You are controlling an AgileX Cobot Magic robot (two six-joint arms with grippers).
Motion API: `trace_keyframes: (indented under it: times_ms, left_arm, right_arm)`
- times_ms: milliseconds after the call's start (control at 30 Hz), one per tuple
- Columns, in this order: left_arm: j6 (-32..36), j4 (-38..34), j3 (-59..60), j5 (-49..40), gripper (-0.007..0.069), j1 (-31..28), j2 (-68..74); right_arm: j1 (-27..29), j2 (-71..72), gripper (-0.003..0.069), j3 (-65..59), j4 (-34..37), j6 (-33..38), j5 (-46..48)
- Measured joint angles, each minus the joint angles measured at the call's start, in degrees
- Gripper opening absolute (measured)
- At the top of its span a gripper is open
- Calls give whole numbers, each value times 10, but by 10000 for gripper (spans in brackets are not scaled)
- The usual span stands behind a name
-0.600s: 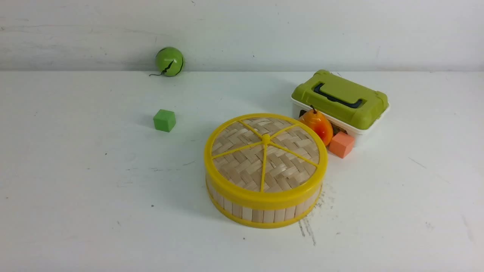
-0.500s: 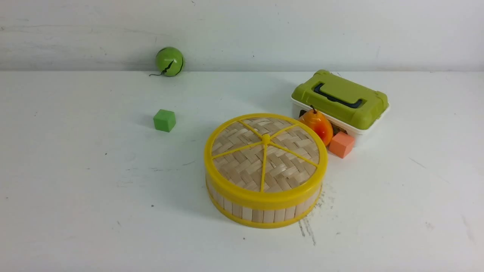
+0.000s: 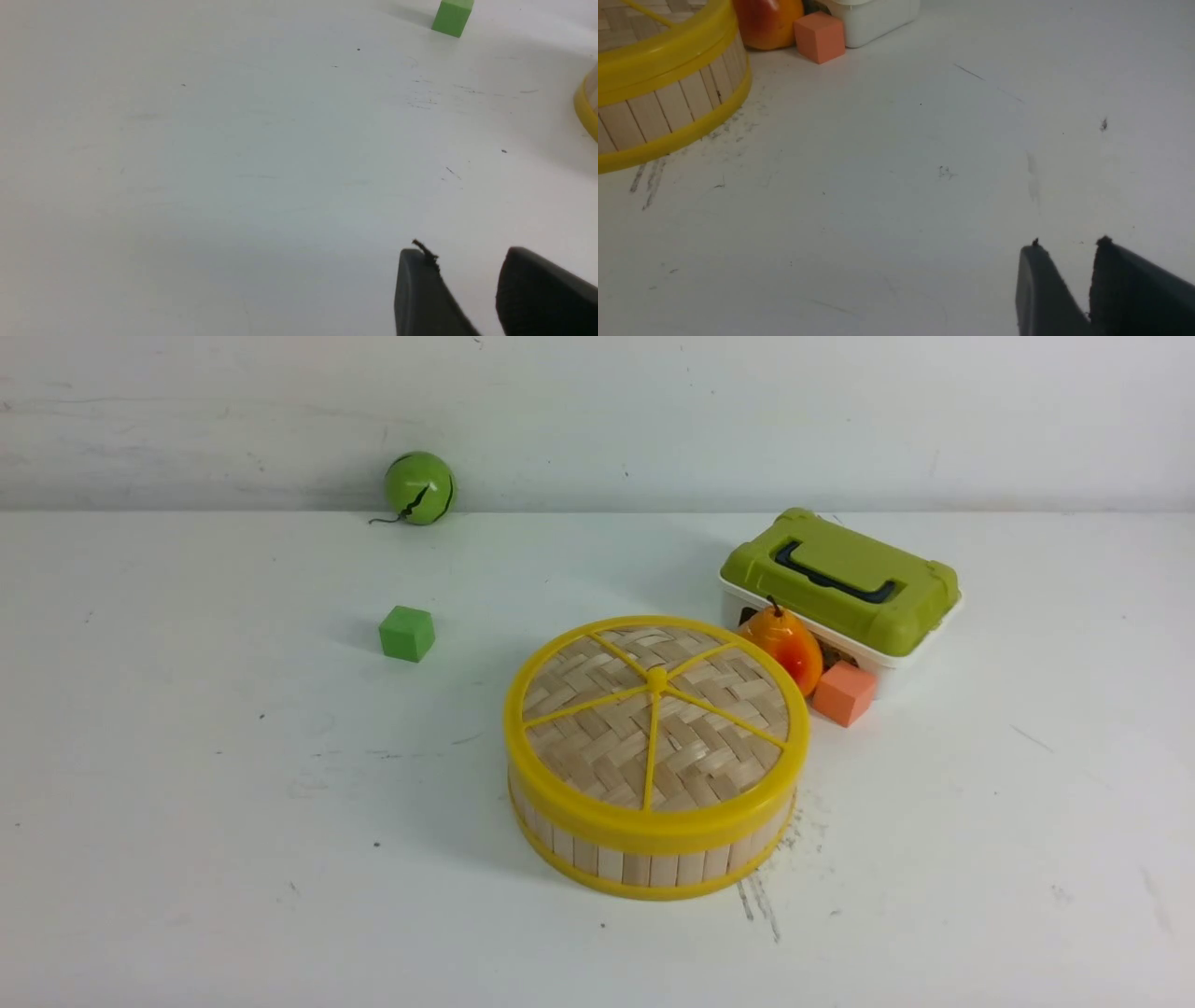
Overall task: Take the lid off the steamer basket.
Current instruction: Use the right arm to lift the lid of the steamer
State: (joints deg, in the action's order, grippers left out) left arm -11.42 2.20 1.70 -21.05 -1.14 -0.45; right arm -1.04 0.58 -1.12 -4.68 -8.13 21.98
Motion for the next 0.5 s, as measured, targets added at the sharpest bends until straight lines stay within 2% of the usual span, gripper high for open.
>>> trace_keyframes:
  times_ms: [500]
  left_arm:
    - [0, 0, 0, 0, 239, 0, 0]
  right_arm:
    - [0, 0, 202, 0, 0, 0, 0]
